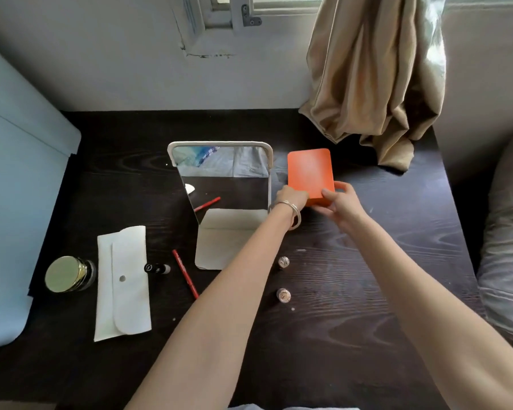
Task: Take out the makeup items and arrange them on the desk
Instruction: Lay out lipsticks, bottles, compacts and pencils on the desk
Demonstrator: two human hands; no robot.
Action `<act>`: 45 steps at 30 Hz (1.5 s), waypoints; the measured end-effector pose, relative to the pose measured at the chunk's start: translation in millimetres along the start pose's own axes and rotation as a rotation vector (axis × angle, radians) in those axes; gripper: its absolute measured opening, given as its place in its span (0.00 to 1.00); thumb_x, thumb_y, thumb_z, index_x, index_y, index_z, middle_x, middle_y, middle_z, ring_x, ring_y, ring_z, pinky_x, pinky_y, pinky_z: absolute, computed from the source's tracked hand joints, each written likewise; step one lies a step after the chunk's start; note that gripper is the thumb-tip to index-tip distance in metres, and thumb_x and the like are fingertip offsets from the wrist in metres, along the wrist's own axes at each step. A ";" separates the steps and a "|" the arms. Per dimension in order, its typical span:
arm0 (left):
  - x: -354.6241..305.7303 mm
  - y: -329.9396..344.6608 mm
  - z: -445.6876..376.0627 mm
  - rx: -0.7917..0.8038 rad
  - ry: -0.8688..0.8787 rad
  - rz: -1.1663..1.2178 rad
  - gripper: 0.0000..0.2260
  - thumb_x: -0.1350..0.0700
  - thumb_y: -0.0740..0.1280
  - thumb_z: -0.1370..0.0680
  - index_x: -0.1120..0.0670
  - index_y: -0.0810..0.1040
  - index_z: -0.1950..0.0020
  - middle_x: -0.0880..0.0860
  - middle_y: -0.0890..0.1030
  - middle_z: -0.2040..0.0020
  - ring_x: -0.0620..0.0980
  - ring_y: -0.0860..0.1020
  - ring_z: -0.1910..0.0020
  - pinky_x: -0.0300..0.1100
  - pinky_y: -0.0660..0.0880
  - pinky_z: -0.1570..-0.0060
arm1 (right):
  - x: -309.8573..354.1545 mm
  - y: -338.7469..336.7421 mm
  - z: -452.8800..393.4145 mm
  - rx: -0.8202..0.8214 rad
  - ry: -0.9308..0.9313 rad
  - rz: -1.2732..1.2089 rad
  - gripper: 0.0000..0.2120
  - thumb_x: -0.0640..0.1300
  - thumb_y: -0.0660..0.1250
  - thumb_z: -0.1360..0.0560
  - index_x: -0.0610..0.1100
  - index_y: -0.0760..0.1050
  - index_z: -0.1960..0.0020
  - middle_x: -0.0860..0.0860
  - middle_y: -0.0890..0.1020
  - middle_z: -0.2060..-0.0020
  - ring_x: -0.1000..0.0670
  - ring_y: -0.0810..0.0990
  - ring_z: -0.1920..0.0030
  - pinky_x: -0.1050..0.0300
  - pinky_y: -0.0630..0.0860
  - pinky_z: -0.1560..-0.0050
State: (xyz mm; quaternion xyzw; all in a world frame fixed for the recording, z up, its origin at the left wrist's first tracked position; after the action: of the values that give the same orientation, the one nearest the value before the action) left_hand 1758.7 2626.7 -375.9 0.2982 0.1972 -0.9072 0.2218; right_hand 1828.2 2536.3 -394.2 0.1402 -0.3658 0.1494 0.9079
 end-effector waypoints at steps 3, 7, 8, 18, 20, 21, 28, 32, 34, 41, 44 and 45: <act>-5.7 10.3 -21.7 -0.028 -0.056 0.120 0.26 0.58 0.63 0.31 0.60 0.67 0.33 0.60 0.70 0.35 0.60 0.72 0.38 0.52 0.72 0.37 | 9.3 3.6 -23.6 -0.019 -0.006 0.051 0.20 0.31 0.58 0.22 0.36 0.60 0.31 0.37 0.68 0.33 0.38 0.73 0.38 0.43 0.75 0.46; -16.1 17.1 -33.5 -0.064 -0.106 0.252 0.29 0.59 0.65 0.34 0.60 0.66 0.33 0.60 0.70 0.35 0.59 0.73 0.38 0.51 0.72 0.37 | 28.1 10.1 -52.3 -0.070 -0.060 0.256 0.17 0.32 0.58 0.23 0.38 0.65 0.34 0.42 0.71 0.39 0.41 0.76 0.43 0.49 0.81 0.58; -17.8 18.0 -36.3 -0.085 -0.112 0.278 0.26 0.60 0.64 0.31 0.60 0.66 0.33 0.60 0.70 0.35 0.59 0.73 0.39 0.51 0.72 0.37 | 32.2 13.0 -58.4 -0.076 -0.061 0.288 0.17 0.32 0.58 0.23 0.39 0.66 0.34 0.42 0.72 0.40 0.42 0.76 0.45 0.50 0.81 0.60; -48.1 8.2 -65.6 -0.324 0.048 0.632 0.20 0.66 0.62 0.27 0.63 0.69 0.34 0.63 0.76 0.39 0.61 0.76 0.42 0.46 0.72 0.44 | 38.8 59.0 -103.9 0.007 0.070 -0.033 0.24 0.29 0.60 0.24 0.41 0.63 0.30 0.41 0.74 0.43 0.42 0.78 0.48 0.53 0.78 0.50; -52.1 7.2 -68.9 -0.318 0.059 0.658 0.20 0.66 0.62 0.27 0.64 0.69 0.35 0.64 0.76 0.40 0.60 0.77 0.45 0.45 0.73 0.47 | 43.0 68.3 -111.3 0.000 0.081 -0.083 0.21 0.28 0.58 0.24 0.38 0.65 0.32 0.40 0.74 0.45 0.43 0.79 0.51 0.55 0.80 0.53; -54.6 8.4 -68.1 -0.301 0.076 0.639 0.19 0.66 0.62 0.27 0.65 0.69 0.35 0.64 0.77 0.44 0.58 0.77 0.49 0.42 0.72 0.52 | 44.4 72.8 -114.9 -0.006 0.103 -0.093 0.17 0.29 0.58 0.24 0.36 0.68 0.36 0.39 0.75 0.47 0.44 0.79 0.54 0.54 0.80 0.54; -48.0 17.0 -73.0 -0.214 0.108 0.644 0.20 0.56 0.57 0.20 0.55 0.65 0.28 0.61 0.74 0.35 0.57 0.73 0.36 0.48 0.68 0.36 | 53.7 95.2 -115.4 0.045 0.182 -0.261 0.04 0.31 0.58 0.23 0.34 0.69 0.56 0.37 0.74 0.59 0.41 0.78 0.48 0.51 0.76 0.45; -43.3 14.8 -67.8 -0.181 0.083 0.733 0.26 0.57 0.58 0.20 0.52 0.55 0.23 0.54 0.65 0.27 0.52 0.64 0.28 0.45 0.59 0.29 | 57.9 102.0 -120.1 0.007 0.153 -0.218 0.03 0.29 0.61 0.25 0.35 0.71 0.55 0.37 0.75 0.56 0.38 0.77 0.42 0.49 0.74 0.38; -45.1 14.0 -70.6 -0.189 0.073 0.779 0.26 0.58 0.57 0.20 0.52 0.54 0.23 0.55 0.65 0.27 0.52 0.64 0.28 0.44 0.59 0.31 | 60.4 102.9 -118.5 0.014 0.159 -0.248 0.07 0.30 0.60 0.25 0.34 0.71 0.48 0.36 0.75 0.52 0.37 0.75 0.39 0.48 0.73 0.37; -69.1 9.7 -55.5 -0.188 0.115 0.807 0.23 0.57 0.57 0.21 0.49 0.60 0.25 0.60 0.74 0.35 0.57 0.74 0.38 0.49 0.69 0.36 | 62.0 96.4 -87.6 0.054 0.181 -0.259 0.16 0.34 0.57 0.24 0.33 0.70 0.37 0.39 0.80 0.48 0.43 0.81 0.57 0.53 0.78 0.58; -74.1 5.1 -40.0 -0.213 0.111 0.677 0.24 0.59 0.58 0.23 0.53 0.62 0.26 0.61 0.74 0.35 0.58 0.73 0.37 0.50 0.69 0.35 | 65.9 90.2 -61.9 0.096 0.197 -0.291 0.15 0.36 0.57 0.23 0.33 0.71 0.38 0.41 0.81 0.51 0.46 0.83 0.62 0.58 0.79 0.68; -76.1 4.2 -29.6 -0.219 0.110 0.649 0.23 0.61 0.58 0.23 0.56 0.64 0.27 0.61 0.74 0.36 0.57 0.73 0.37 0.47 0.68 0.36 | 65.8 86.6 -53.1 0.117 0.201 -0.316 0.16 0.36 0.58 0.23 0.33 0.70 0.36 0.40 0.81 0.48 0.46 0.83 0.60 0.57 0.80 0.66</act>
State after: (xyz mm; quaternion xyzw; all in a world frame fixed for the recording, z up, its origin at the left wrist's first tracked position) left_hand 1829.4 2659.5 -351.1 0.3684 0.1998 -0.7453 0.5186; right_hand 1874.2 2646.0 -372.0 0.2329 -0.2374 0.0392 0.9423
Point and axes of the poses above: each hand's wrist, its own z-axis away from the middle knuckle, its own y-axis out of the palm, x = y × z, the point moved 1 cm from there along -z, towards the middle knuckle
